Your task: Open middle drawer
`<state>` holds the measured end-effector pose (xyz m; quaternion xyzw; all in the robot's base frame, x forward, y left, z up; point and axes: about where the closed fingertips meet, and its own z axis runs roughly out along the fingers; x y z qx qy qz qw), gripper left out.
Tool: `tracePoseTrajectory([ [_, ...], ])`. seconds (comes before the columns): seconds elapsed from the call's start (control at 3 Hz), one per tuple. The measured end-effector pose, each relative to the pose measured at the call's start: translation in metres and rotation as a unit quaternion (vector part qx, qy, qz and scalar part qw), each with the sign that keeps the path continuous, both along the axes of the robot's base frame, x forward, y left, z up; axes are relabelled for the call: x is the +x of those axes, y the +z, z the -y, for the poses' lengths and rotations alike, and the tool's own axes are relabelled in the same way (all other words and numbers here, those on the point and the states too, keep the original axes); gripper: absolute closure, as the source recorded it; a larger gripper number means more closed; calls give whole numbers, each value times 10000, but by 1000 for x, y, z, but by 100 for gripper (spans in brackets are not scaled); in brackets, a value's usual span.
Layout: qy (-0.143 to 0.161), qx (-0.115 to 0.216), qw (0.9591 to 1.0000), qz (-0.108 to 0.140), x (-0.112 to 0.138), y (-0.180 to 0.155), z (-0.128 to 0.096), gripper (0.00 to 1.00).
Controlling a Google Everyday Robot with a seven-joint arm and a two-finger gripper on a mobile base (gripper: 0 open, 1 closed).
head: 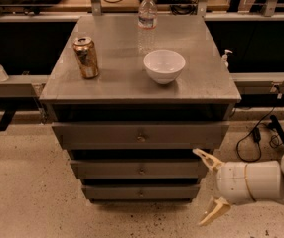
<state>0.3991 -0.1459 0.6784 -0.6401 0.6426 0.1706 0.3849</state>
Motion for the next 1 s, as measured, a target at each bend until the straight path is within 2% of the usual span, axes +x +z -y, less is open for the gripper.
tracePoseTrajectory([
  [0.33, 9, -10, 9996, 293, 19, 15, 10, 0],
  [0.67, 11, -9, 9996, 278, 18, 15, 10, 0],
  [1.0, 158, -193, 9996, 109, 21, -3, 5, 0],
])
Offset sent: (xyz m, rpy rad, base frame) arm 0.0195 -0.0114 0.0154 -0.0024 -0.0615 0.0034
